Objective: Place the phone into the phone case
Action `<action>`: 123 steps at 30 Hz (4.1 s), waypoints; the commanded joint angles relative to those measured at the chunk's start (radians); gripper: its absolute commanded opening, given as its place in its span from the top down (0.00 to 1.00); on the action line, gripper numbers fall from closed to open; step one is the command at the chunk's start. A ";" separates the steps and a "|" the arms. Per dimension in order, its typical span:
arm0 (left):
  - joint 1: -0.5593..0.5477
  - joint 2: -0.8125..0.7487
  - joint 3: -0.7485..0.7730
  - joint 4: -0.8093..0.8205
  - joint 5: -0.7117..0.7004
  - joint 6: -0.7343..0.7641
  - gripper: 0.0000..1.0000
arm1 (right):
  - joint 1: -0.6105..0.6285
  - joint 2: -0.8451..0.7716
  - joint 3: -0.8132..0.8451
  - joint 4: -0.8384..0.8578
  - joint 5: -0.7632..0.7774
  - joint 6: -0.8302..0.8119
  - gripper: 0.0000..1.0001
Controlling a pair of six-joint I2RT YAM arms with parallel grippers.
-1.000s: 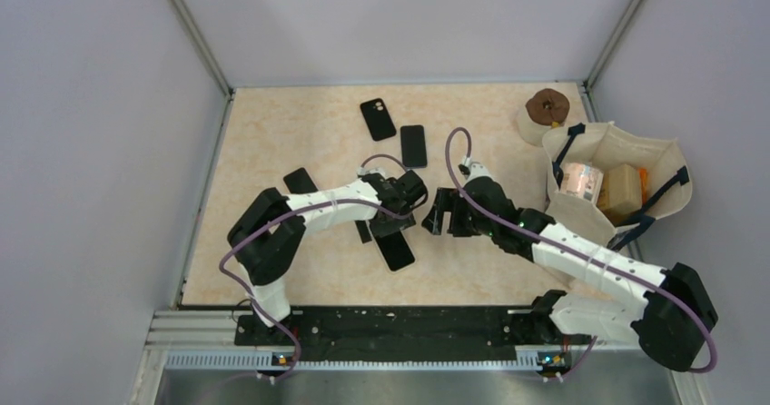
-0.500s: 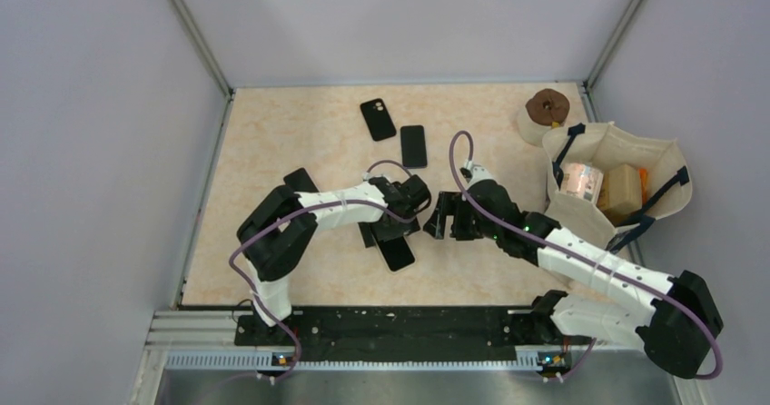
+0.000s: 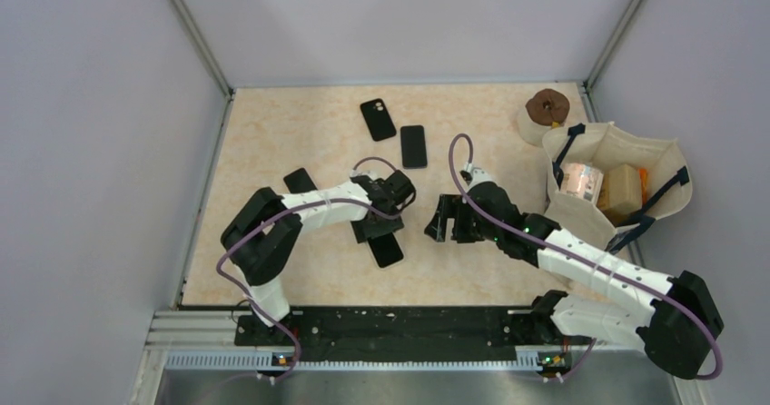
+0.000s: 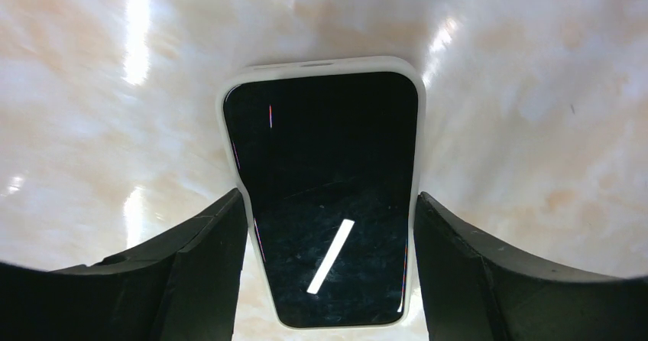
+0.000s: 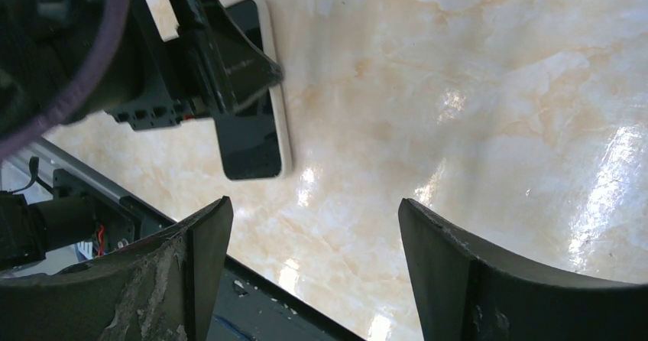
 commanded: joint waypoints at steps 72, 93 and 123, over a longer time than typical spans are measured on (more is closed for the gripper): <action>0.519 0.629 0.995 0.257 0.079 0.355 0.48 | -0.147 0.264 0.261 -0.026 0.080 -0.072 0.21; 0.448 0.781 1.120 0.001 -0.094 0.222 0.67 | -0.148 0.188 0.209 -0.037 0.038 -0.104 0.21; 0.194 -0.164 -0.139 0.259 0.105 0.270 1.00 | -0.271 0.814 0.701 0.057 0.053 -0.167 0.18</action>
